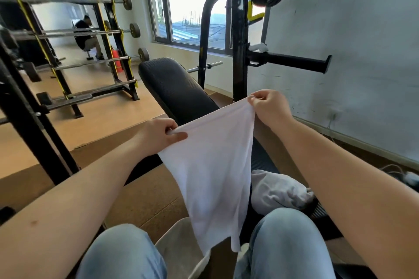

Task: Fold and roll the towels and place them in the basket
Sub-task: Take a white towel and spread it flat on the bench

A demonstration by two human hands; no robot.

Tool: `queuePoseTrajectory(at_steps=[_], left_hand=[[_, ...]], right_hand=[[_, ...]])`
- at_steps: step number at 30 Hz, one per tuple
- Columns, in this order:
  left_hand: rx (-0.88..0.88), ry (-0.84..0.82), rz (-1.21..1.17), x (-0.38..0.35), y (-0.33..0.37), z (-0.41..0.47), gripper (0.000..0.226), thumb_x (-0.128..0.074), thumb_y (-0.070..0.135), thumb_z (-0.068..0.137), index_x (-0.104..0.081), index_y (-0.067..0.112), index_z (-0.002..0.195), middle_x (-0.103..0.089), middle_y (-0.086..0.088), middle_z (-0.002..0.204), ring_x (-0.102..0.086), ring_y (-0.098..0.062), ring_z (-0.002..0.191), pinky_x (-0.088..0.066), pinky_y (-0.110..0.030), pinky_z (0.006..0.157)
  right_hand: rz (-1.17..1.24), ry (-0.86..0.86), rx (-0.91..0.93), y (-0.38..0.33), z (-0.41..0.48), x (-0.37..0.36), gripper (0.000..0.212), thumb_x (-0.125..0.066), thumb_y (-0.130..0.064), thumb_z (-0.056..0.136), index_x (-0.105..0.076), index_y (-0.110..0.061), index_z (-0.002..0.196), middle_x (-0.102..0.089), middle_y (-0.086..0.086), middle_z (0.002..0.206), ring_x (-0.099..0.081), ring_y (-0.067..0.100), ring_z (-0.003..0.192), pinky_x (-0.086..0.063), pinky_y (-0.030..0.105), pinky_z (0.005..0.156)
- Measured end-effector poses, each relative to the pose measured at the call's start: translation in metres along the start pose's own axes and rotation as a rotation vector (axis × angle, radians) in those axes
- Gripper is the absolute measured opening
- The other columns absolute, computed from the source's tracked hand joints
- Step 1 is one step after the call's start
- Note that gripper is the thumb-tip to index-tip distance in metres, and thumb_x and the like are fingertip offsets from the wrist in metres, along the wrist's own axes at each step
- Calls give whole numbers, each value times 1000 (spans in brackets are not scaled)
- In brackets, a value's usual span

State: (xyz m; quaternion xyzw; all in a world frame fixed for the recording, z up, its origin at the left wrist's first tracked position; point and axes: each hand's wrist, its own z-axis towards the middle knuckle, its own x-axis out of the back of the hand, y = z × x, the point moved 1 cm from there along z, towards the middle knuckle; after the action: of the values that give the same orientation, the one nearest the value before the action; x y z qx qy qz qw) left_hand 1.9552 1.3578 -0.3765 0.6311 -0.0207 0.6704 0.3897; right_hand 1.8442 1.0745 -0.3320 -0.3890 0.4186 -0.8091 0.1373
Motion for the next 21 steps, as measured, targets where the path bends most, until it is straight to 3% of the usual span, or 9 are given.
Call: queuePoseTrajectory(at_steps=[3,5,8,11,13,15,21], left_hand=[[41,44,-2,16,3,-5,25,-73,47,90,-62,26,80,-63,3,78,-59,-15,73,-43,-26,62],[94,78,-81,27,6,-10,23,-75,41,91,-63,23,82,-62,-1,81,-58,-18,72,-44,-27,62],[234,111,-579,44,9,-16,17,-75,23,93,-66,13,104,-65,-8,100,-65,-22,86,-57,-27,62],[266,178,-1004,62,15,-19,22,-73,8,92,-65,6,112,-67,-11,112,-71,-27,105,-64,-29,78],[208,246,-1101,72,19,-20,14,-71,0,92,-67,7,104,-68,-11,108,-71,-29,109,-61,-33,90],[148,312,-1133,81,24,-20,14,-69,-3,91,-68,9,98,-69,-10,105,-70,-29,109,-60,-32,92],[103,493,-1225,100,48,-14,12,-70,-1,93,-69,11,94,-63,-9,103,-68,-26,100,-63,-27,71]], right_hand=[[19,48,-54,-3,2,14,18,-59,-25,101,-76,-19,103,-68,-5,77,-60,8,57,-47,21,55],[69,45,-97,-8,0,22,17,-58,-23,103,-74,-18,105,-70,0,77,-65,10,47,-53,22,49],[215,21,-145,-18,-4,30,15,-58,-22,104,-70,-18,112,-71,2,96,-76,15,63,-63,32,58],[356,26,-134,-33,-6,39,14,-58,-22,105,-65,-17,116,-67,2,104,-77,18,78,-64,31,59],[389,42,-87,-43,-5,46,13,-57,-21,106,-63,-17,116,-66,4,105,-75,18,87,-65,32,65],[368,64,-39,-52,-3,53,17,-56,-21,106,-63,-15,120,-67,3,104,-73,17,92,-65,34,72],[311,147,7,-71,12,75,13,-63,-18,101,-68,-19,114,-70,-3,99,-73,12,88,-64,29,75]])
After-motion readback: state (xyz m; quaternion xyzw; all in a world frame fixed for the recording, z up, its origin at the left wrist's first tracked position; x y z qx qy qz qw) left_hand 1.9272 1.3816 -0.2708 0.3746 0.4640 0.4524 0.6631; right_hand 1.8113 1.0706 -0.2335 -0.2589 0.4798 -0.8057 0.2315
